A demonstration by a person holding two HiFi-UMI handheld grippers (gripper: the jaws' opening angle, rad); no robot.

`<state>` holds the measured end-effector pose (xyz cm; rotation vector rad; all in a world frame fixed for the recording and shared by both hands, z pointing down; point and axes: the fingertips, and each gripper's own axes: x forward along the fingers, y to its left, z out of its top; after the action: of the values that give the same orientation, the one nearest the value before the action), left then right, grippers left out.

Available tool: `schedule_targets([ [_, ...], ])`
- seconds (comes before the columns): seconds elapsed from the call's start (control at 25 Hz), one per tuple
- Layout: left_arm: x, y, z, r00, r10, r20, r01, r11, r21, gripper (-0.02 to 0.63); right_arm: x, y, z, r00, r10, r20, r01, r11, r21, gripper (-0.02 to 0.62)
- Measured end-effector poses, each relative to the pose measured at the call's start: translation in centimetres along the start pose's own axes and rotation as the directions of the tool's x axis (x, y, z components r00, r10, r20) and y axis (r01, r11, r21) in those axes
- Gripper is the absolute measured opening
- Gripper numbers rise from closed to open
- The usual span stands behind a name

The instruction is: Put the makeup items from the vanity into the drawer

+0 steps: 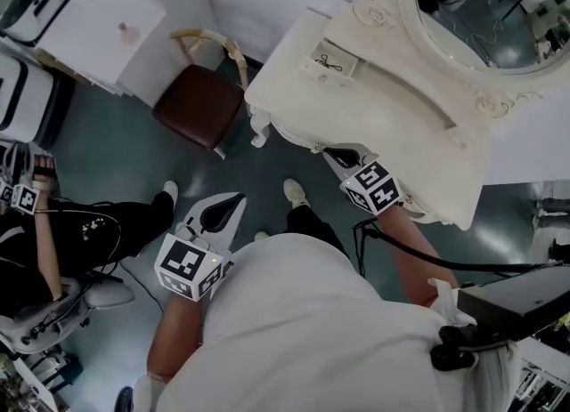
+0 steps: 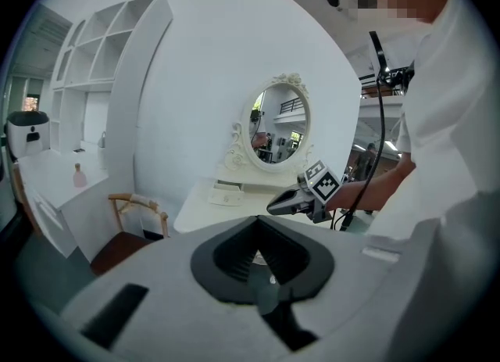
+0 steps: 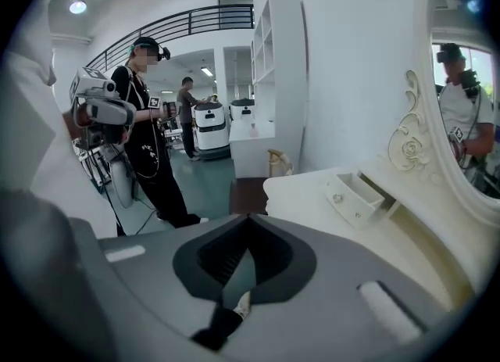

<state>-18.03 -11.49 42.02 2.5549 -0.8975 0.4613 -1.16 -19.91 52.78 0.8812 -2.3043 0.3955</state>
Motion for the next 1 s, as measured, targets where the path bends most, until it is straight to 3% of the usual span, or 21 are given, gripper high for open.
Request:
schedule_targets([
  [0.4,-2.9,-2.6,-2.6,0.998,-0.060,0.005,0.060,0.998,0.018,0.003,-2.7,8.2,-1.7,1.000,0.003,0.023,-0.003,1.000,0.006,0.000],
  [1.0,-6.5,-6.1,-5.3,0.996,-0.089,-0.012,0.090,0.996,0.026,0.003,-5.6,15.0,-2.0,0.998,0.010,0.067,-0.009,1.000,-0.013,0.000],
])
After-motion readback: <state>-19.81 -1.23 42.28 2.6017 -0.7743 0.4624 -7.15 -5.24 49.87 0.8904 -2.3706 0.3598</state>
